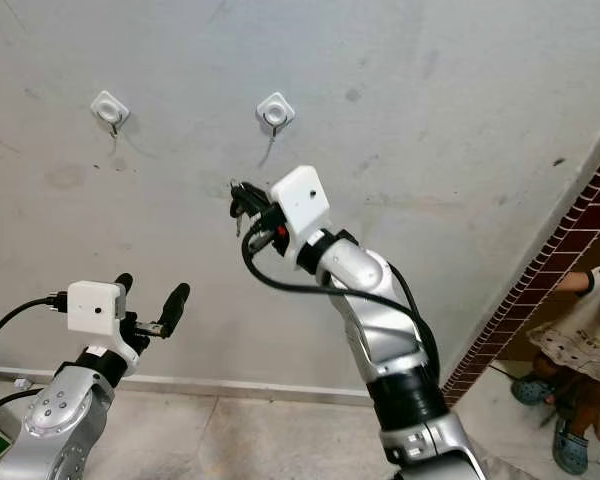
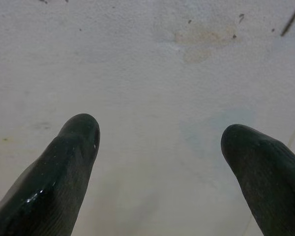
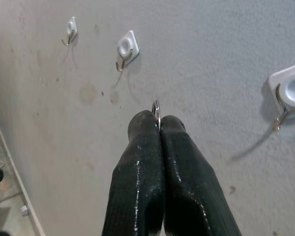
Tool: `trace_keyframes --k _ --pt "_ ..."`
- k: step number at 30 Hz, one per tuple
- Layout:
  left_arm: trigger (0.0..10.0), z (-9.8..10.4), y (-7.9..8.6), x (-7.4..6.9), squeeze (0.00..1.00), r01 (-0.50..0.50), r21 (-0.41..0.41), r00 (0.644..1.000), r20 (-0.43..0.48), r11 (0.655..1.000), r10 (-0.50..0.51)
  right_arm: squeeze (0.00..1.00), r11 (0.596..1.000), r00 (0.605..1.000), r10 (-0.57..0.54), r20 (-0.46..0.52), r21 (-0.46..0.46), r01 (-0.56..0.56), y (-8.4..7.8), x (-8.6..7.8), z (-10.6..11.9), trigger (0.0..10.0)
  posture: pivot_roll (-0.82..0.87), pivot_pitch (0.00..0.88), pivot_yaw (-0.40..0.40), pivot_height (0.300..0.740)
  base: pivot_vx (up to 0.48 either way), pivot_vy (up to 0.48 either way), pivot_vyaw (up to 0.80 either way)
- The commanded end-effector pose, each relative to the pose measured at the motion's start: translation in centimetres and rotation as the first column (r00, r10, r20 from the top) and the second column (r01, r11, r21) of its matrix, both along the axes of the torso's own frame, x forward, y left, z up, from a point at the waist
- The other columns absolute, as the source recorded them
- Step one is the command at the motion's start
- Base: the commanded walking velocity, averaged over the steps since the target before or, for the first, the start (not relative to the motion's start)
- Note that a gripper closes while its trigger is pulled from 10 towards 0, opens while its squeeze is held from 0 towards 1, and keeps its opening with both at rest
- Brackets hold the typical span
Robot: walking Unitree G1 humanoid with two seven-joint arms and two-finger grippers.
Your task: Hang keys on a hook
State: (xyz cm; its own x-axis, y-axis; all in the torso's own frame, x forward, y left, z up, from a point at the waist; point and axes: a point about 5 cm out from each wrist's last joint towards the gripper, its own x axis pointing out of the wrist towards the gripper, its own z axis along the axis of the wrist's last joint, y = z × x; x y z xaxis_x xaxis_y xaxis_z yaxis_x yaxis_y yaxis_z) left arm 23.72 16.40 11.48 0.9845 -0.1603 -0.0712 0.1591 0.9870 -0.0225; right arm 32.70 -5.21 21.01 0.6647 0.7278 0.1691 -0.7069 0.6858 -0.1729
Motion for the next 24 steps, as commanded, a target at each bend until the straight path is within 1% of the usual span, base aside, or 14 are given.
trace_keyframes --k 1,5,9,13,15,16,17,18,22,24 --pt "10.0 0.6 0.0 0.1 0.00 0.009 0.005 1.000 0.015 1.000 -0.009 0.00 0.999 1.000 -0.012 0.021 0.033 0.011 0.0 0.6 0.9 10.0 0.10 0.008 0.013 0.740 0.000 0.000 0.00" --pt "10.0 0.8 -0.1 0.0 0.00 0.013 0.000 1.000 0.015 1.000 -0.013 0.00 0.997 1.000 -0.024 0.020 0.073 0.022 0.2 1.9 1.7 10.0 0.11 0.008 0.009 0.740 0.000 0.000 0.00" --pt "10.0 0.7 0.0 -0.2 0.00 0.008 -0.007 1.000 0.008 1.000 -0.008 0.00 0.992 0.999 -0.041 -0.001 0.118 0.041 0.3 2.8 2.0 10.0 0.11 0.009 0.008 0.740 0.000 0.000 0.00" --pt "10.0 0.8 -0.1 -0.2 0.00 0.017 -0.014 1.000 0.007 1.000 -0.017 0.00 0.989 0.999 -0.051 -0.012 0.141 0.053 0.4 3.2 2.3 10.0 0.11 0.009 0.008 0.740 0.000 0.000 0.00" --pt "10.0 1.1 -0.4 -0.2 0.00 0.042 -0.019 0.999 0.022 0.999 -0.041 0.00 0.987 0.998 -0.058 -0.015 0.149 0.059 0.4 3.4 2.3 10.0 0.12 0.008 0.010 0.740 0.000 0.000 0.00" --pt "10.0 1.7 -0.9 -0.2 0.00 0.078 -0.031 0.996 0.047 0.996 -0.077 0.00 0.986 0.997 -0.069 -0.022 0.153 0.071 0.4 3.6 2.2 10.0 0.12 0.008 0.010 0.740 0.000 0.000 0.00" --pt "10.0 1.7 -0.9 -0.2 0.00 0.078 -0.031 0.996 0.047 0.996 -0.077 0.00 0.986 0.997 -0.069 -0.022 0.153 0.071 0.4 3.6 2.2 10.0 0.12 0.008 0.010 0.740 0.000 0.000 0.00" --pt "10.0 2.0 -1.1 -0.1 0.00 0.098 -0.036 0.994 0.057 0.994 -0.096 0.00 0.985 0.997 -0.074 -0.025 0.153 0.077 0.4 3.7 2.2 10.0 0.12 0.008 0.010 0.740 0.000 0.000 0.00" --pt "10.0 2.4 -2.2 -0.2 0.00 0.170 -0.019 0.983 0.078 0.985 -0.168 0.00 0.982 0.994 -0.095 -0.047 0.162 0.102 0.2 4.1 1.7 10.0 0.12 0.005 0.011 0.740 0.000 0.000 0.00" --pt "10.0 2.4 -2.4 -0.2 0.00 0.184 -0.008 0.980 0.078 0.983 -0.182 0.00 0.980 0.993 -0.103 -0.055 0.167 0.111 0.1 4.2 1.6 10.0 0.12 0.005 0.011 0.740 0.000 0.000 0.00"
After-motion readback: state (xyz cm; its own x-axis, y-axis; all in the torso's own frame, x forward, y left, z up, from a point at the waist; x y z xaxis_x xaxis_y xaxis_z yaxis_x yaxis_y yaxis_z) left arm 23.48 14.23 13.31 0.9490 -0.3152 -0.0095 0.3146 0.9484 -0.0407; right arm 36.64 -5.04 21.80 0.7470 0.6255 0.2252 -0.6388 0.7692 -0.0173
